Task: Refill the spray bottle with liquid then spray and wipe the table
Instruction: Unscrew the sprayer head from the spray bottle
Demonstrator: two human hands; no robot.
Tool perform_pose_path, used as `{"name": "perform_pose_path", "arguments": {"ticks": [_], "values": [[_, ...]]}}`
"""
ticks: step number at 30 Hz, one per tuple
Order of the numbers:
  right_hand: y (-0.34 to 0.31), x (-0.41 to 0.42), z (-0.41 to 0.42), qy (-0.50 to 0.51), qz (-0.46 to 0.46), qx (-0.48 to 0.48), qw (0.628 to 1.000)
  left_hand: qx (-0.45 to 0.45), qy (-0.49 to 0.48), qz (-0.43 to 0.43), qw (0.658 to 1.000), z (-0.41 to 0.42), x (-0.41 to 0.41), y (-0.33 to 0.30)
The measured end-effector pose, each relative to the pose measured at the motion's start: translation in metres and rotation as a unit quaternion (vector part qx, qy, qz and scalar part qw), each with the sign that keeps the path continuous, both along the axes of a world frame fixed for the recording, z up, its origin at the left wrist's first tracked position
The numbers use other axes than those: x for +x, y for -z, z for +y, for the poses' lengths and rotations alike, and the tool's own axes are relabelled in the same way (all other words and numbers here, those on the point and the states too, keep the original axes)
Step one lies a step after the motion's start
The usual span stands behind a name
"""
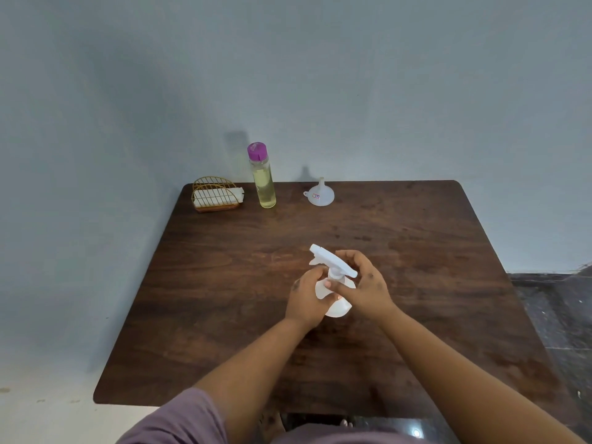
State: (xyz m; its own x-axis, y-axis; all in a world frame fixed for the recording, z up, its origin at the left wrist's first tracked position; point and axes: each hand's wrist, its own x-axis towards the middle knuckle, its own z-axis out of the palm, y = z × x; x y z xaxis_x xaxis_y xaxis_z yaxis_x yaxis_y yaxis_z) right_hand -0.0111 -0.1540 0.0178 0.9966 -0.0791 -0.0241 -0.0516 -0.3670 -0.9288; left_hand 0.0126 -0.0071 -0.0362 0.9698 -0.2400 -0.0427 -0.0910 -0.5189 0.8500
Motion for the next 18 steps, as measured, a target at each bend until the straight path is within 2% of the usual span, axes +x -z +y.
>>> {"name": "perform_pose_path", "arguments": {"ticks": [4, 10, 14, 18], "values": [[-0.001, 0.001, 0.008, 0.056, -0.033, -0.009, 0.998, -0.001, 0.000, 0.005, 1.000, 0.000, -0.002, 0.000], [-0.005, 0.009, -0.007, -0.005, 0.033, -0.009, 0.999, 0.038, -0.012, 0.029, 0.999, -0.001, -0.004, 0.009], [-0.017, 0.013, -0.009, -0.048, 0.058, 0.038, 0.996, 0.043, -0.020, 0.025, 0.999, -0.001, -0.006, 0.010], [-0.019, 0.012, -0.001, -0.087, 0.044, -0.053, 0.994, 0.035, -0.014, 0.003, 0.999, -0.002, -0.007, 0.009]]}}
